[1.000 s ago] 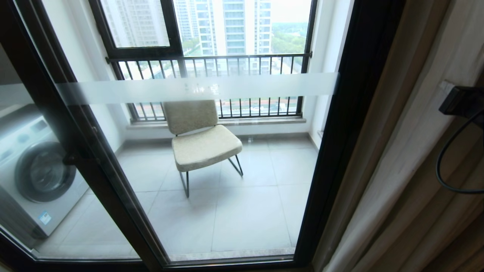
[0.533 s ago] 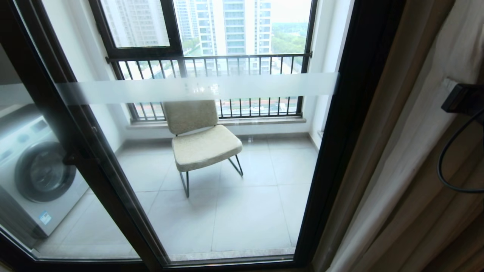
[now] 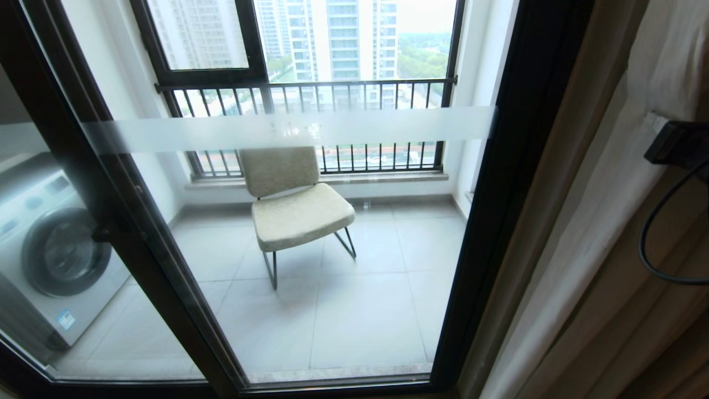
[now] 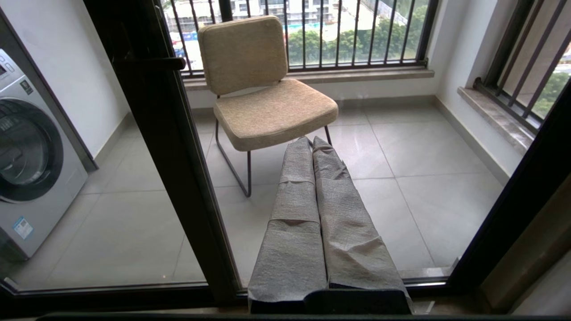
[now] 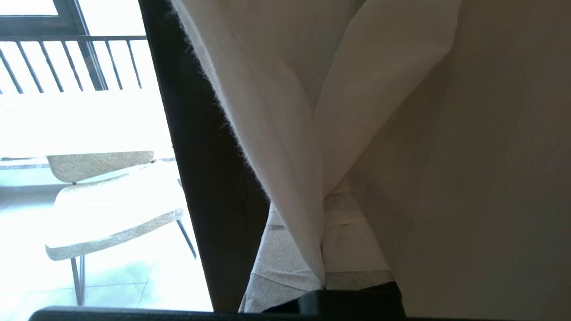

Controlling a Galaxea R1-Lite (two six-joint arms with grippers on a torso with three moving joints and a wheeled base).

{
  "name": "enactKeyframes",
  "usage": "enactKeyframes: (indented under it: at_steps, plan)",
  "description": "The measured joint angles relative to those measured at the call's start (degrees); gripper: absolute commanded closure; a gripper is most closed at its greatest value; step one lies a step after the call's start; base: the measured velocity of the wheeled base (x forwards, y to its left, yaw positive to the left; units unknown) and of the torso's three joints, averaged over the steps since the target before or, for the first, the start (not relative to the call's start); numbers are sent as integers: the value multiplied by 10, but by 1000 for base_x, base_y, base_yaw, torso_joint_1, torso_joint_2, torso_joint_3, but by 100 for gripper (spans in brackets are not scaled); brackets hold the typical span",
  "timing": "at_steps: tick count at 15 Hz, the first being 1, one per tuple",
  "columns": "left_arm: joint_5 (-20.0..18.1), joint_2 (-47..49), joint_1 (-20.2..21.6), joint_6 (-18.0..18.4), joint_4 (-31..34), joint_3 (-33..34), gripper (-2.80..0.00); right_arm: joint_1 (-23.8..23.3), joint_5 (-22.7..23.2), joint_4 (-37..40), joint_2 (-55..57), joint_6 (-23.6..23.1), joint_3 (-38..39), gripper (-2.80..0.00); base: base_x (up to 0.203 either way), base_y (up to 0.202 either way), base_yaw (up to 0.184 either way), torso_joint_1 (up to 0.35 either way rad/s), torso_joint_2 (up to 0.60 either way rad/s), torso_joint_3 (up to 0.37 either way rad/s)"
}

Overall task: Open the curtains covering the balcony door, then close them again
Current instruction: Close the inner curtains on both sides

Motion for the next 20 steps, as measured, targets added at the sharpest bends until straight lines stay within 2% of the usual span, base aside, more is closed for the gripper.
enactKeyframes:
  at_steps: [15,20]
  plan:
    - [0,0,0,0,1,0,0,16,-1,1,-14,9,1,0,0,0,0,0,0,0]
    - [1,0,0,-4,1,0,0,23,-1,0,-15,9,1,0,1,145,-7,2,2,1]
